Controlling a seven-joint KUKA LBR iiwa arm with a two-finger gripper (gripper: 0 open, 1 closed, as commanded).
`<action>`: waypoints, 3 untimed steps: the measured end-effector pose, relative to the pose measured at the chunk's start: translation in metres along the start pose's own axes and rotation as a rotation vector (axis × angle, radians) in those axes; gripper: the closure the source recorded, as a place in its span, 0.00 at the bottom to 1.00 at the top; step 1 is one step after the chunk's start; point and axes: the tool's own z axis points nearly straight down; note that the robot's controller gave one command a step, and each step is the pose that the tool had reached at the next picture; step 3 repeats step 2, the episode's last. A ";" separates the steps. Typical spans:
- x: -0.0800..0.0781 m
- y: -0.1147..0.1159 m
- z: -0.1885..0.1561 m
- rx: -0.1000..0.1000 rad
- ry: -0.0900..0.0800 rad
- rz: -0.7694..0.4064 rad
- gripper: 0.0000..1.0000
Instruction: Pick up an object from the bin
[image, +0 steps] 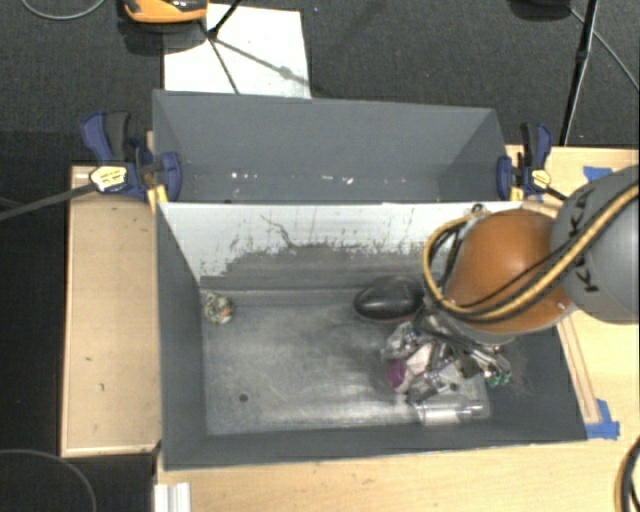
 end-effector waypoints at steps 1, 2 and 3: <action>-0.002 0.000 -0.056 0.002 -0.005 0.009 1.00; -0.004 -0.001 -0.069 0.001 -0.001 0.017 1.00; -0.004 -0.001 -0.069 0.001 -0.001 0.017 1.00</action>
Offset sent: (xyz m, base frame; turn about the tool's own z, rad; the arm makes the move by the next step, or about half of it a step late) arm 0.0001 0.0001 0.0528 0.0000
